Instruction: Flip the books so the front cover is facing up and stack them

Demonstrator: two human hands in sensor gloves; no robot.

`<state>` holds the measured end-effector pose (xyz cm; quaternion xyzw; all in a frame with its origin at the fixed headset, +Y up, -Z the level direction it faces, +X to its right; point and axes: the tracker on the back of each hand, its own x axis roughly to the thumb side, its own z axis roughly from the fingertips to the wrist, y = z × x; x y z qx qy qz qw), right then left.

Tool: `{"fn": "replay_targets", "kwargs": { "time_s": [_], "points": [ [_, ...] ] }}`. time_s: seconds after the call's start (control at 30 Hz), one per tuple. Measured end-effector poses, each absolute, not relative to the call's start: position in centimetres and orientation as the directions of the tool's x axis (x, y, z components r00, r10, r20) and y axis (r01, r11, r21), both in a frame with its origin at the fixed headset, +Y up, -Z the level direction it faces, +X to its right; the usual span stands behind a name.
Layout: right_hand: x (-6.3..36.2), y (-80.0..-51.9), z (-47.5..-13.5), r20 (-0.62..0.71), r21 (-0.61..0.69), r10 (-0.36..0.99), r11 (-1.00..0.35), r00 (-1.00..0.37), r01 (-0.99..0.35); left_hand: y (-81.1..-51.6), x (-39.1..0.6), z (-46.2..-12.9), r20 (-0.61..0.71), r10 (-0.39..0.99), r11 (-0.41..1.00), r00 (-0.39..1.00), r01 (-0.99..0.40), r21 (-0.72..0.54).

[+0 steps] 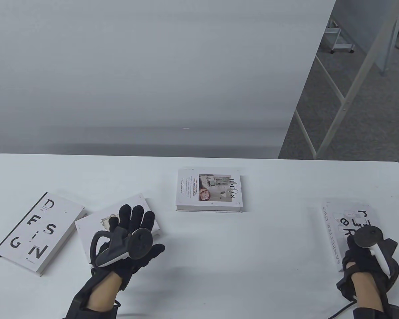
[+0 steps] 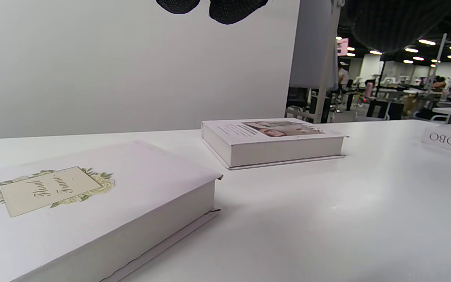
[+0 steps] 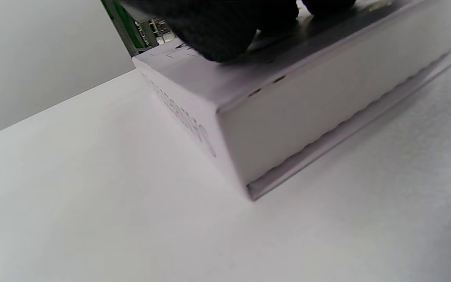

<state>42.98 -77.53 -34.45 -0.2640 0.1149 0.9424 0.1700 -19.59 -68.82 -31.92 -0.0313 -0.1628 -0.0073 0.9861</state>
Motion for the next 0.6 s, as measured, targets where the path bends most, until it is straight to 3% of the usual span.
{"fn": "replay_targets", "kwargs": {
  "time_s": [0.17,0.33,0.6],
  "points": [
    [40.4,-77.0,-34.7,-0.447,0.184,0.138,-0.953,-0.884,-0.242,-69.4,-19.4,-32.1,0.32,-0.014,0.996,0.947,0.042,-0.08],
    [38.3,-76.6,-34.7,-0.345,0.182,0.102,-0.968,-0.933,-0.173,-69.8,-19.3,-32.2,0.321,-0.017,0.995,0.947,0.049,-0.092],
    [32.8,-75.9,-34.7,-0.102,0.214,-0.011,-0.977,-0.995,-0.011,-70.7,-19.0,-32.5,0.325,-0.02,0.99,0.945,0.064,-0.124]
  ]
}}
